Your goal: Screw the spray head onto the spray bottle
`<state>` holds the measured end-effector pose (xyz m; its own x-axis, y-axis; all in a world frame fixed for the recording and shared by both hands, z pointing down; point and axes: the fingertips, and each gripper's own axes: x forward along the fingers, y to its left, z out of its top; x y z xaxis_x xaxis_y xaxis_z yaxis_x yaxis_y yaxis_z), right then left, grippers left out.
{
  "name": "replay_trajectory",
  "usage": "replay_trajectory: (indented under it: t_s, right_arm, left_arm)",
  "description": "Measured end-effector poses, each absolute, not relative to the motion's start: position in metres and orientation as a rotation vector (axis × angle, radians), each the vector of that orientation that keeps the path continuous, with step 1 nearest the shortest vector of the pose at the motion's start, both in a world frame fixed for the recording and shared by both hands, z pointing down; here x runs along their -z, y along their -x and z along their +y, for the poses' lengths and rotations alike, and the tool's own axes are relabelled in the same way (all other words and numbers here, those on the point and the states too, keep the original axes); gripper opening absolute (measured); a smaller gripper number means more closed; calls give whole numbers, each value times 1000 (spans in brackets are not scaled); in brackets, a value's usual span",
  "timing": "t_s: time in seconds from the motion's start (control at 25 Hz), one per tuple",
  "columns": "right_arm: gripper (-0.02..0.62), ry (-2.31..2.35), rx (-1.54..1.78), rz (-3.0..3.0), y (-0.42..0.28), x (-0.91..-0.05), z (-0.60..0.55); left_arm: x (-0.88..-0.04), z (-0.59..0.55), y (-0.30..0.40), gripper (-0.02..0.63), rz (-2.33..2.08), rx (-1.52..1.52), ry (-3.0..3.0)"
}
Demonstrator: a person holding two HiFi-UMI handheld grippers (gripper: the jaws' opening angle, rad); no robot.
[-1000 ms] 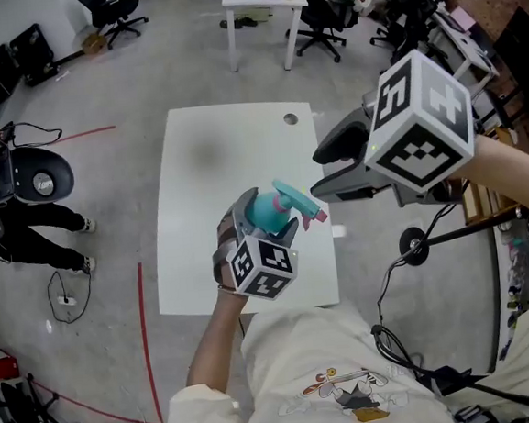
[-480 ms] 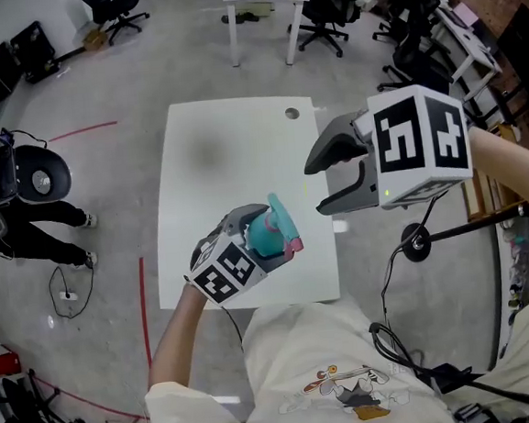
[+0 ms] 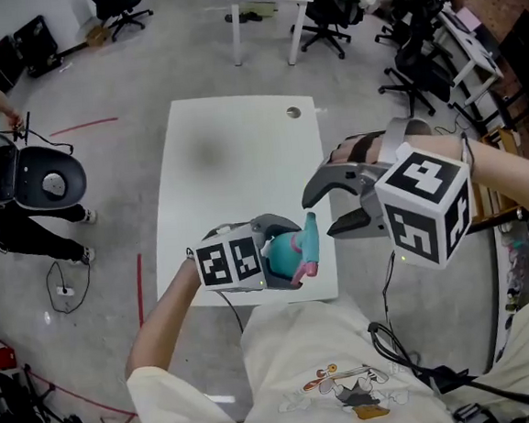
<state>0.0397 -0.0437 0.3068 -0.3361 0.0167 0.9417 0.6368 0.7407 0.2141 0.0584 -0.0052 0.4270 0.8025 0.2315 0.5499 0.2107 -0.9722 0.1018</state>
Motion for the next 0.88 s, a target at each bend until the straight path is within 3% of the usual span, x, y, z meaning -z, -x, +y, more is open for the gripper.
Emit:
replay_trajectory:
  t_s: [0.52, 0.72, 0.88]
  right_arm:
    - [198, 703, 741, -1705, -52, -325, 1]
    - [133, 738, 740, -1702, -50, -324, 6]
    - [132, 754, 715, -1696, -52, -328, 7]
  left_arm:
    - [-416, 22, -84, 411, 680, -944, -2884]
    - [-416, 27, -81, 411, 745, -954, -2855]
    - [-418, 25, -81, 411, 735, -968, -2867]
